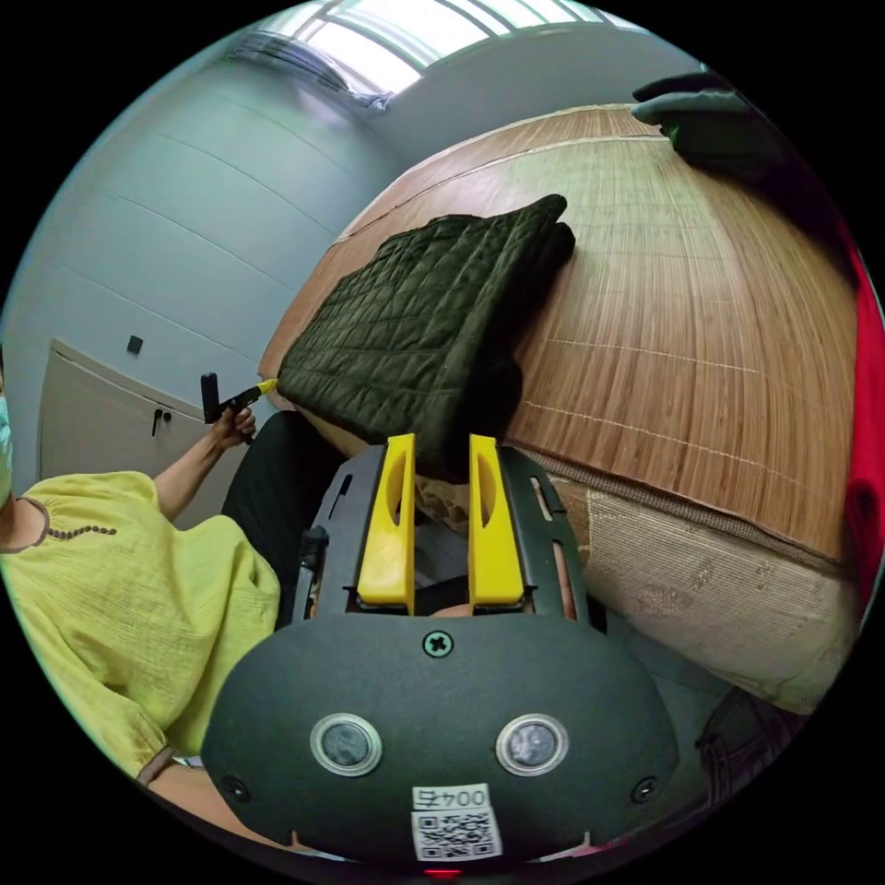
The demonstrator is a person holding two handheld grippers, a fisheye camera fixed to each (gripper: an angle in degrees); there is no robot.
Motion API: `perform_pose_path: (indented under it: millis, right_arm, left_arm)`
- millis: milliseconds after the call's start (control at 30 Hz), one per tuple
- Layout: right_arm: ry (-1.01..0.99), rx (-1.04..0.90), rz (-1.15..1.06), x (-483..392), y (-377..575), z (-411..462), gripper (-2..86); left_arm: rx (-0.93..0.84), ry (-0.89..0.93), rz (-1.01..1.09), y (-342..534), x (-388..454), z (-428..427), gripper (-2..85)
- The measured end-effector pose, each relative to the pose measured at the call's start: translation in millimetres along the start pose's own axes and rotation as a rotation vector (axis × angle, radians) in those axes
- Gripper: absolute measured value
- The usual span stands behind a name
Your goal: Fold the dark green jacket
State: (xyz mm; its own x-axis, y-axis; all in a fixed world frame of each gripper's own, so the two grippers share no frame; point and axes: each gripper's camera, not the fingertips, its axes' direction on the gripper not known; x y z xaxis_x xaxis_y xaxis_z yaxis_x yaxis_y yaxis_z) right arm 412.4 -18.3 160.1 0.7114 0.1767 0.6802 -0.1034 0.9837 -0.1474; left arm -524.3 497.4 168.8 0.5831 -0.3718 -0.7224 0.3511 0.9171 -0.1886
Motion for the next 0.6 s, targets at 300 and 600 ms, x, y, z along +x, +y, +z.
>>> perform_pose_path:
  millis: [300,600]
  right_arm:
    - [0.058,-0.121,-0.054,-17.6,9.2,13.2,8.2]
    - [0.069,-0.139,-0.040,-28.8,19.6,24.5,8.0]
  left_arm:
    - [-0.098,-0.020,0.104,-6.2,-11.2,3.7,9.7]
    - [-0.102,-0.009,0.074,5.9,-30.7,5.3,11.7]
